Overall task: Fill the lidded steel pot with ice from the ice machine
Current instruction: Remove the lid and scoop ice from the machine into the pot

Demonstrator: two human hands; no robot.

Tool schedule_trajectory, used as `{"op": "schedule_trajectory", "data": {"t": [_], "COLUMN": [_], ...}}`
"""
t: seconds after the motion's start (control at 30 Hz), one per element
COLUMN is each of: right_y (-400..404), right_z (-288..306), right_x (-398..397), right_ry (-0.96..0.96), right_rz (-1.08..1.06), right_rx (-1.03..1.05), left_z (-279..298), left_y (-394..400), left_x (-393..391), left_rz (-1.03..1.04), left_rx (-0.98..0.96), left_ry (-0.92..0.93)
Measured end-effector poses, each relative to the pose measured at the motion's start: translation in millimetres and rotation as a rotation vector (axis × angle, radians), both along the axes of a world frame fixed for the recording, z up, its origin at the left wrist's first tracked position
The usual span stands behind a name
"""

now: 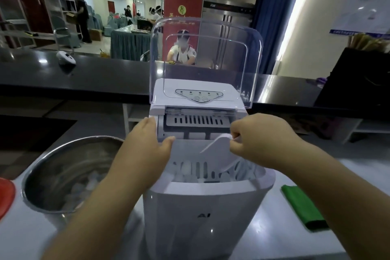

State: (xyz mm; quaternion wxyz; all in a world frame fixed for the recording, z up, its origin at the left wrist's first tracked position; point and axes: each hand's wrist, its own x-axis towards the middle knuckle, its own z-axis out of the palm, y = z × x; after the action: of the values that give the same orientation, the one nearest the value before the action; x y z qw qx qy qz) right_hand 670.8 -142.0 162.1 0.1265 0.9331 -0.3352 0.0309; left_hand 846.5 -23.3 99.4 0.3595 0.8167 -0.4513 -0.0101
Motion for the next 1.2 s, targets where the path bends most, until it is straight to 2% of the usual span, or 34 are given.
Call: {"op": "schedule_trajectory", "data": {"t": [0.13, 0.3, 0.67, 0.87, 1.03, 1.2], "right_y": [2.4, 5.1, 0.1, 9.1, 5.9, 3.7], "right_z": [-4.3, -8.8, -0.3, -7.3, -21.3, -29.3], "right_x": [10.4, 19.6, 16.4, 25.8, 39.2, 43.2], "right_ry": [0.15, 0.285, 0.27, 0.256, 0.216, 0.152], "right_rz": [0.123, 0.14, 0.024, 0.049, -0.046, -0.137], "right_rx": [-0.094, -0.075, 0.042, 0.087, 0.376, 0.552], "left_z": [0.2, -3.2, -5.2, -5.6, -6.2, -4.9], "left_y": [1.9, 3.2, 5.1, 4.9, 5.6, 6.7], "left_x": [-2.7, 1.0, 2.4, 3.6, 5.2, 6.0], "left_rz": [-0.007, -0.017, -0.031, -0.034, -0.042, -0.038], "left_rx": [-0.078, -0.131, -0.174, -0.184, -0.19, -0.205], "left_ry": [-0.004, 0.036, 0.101, 0.11, 0.148, 0.16]}}
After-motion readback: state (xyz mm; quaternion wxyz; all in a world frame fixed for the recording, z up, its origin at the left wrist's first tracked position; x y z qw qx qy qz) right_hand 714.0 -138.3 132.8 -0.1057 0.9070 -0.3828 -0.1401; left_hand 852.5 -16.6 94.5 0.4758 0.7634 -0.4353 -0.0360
